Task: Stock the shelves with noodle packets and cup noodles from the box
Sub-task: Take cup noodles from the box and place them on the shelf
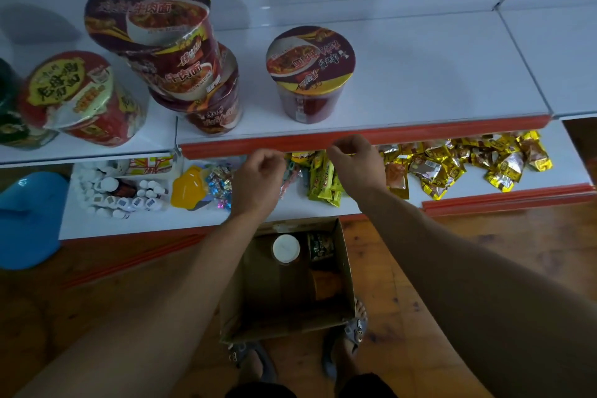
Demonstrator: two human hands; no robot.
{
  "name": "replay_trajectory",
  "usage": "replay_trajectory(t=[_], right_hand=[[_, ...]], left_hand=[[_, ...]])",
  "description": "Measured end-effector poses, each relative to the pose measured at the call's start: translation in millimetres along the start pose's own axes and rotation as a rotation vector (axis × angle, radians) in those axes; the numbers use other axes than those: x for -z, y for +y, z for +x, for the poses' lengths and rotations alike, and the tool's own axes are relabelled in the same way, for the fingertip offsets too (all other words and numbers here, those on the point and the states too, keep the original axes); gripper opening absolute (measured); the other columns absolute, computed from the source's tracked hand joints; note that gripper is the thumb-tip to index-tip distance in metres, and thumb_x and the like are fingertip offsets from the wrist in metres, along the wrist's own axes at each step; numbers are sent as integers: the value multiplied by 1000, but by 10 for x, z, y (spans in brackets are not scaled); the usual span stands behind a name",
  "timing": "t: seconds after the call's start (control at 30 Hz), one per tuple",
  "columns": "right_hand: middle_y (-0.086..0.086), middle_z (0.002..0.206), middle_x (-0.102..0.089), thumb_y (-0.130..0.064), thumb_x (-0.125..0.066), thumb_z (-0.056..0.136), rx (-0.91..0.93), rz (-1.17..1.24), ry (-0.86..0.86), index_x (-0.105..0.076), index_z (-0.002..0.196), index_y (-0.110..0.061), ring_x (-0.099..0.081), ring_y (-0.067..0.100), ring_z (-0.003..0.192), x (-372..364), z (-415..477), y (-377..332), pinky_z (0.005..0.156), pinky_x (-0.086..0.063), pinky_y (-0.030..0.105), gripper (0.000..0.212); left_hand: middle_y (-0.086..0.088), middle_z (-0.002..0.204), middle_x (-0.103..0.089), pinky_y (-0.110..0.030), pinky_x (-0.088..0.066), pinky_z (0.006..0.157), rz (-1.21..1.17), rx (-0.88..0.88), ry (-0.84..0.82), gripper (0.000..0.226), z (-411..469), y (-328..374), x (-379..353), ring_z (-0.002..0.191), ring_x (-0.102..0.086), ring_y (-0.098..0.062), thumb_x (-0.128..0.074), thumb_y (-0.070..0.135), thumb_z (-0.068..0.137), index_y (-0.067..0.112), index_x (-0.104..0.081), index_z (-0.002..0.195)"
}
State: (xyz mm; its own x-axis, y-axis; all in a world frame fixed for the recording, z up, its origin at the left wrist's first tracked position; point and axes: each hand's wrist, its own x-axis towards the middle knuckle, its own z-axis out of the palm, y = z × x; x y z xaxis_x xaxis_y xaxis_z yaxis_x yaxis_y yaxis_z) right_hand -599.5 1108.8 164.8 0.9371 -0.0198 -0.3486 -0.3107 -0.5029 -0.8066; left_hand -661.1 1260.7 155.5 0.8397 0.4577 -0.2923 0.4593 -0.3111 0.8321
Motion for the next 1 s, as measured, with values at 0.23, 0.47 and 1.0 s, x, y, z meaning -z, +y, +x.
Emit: replay_trajectory(t=[0.23, 0.47, 1.0], right_hand=[[1, 103, -64, -29, -58, 88, -111, -379, -185, -60, 116, -20, -55, 22, 87, -357, -45, 578, 71, -40, 28, 29], [11, 120, -62, -26, -57, 86, -175, -565, -314, -61, 117, -13, -57, 34, 112, -1156, -58, 1666, 78, -38, 33, 33], [12, 127, -58, -29, -54, 95, -372, -526, -445, -44, 137, -16, -55, 32, 118, -2904, 439, 4162, 83, -41, 34, 45]], left_hand=[[6, 94, -61, -33, -47, 78, 485, 222, -371, 13, -92, -826, -56, 90, -59, -18, -54, 38, 94, 28, -62, 96], [-4, 75, -63, -33, -49, 65, 838, 269, -533, 24, 62, -2053, -416, 75, -62, -22, -58, 32, 88, 18, -61, 69], [-10, 140, -51, -41, -41, 96, 905, 380, -618, 49, 785, -4512, -1737, 128, -48, -30, -53, 31, 98, 16, -41, 143]])
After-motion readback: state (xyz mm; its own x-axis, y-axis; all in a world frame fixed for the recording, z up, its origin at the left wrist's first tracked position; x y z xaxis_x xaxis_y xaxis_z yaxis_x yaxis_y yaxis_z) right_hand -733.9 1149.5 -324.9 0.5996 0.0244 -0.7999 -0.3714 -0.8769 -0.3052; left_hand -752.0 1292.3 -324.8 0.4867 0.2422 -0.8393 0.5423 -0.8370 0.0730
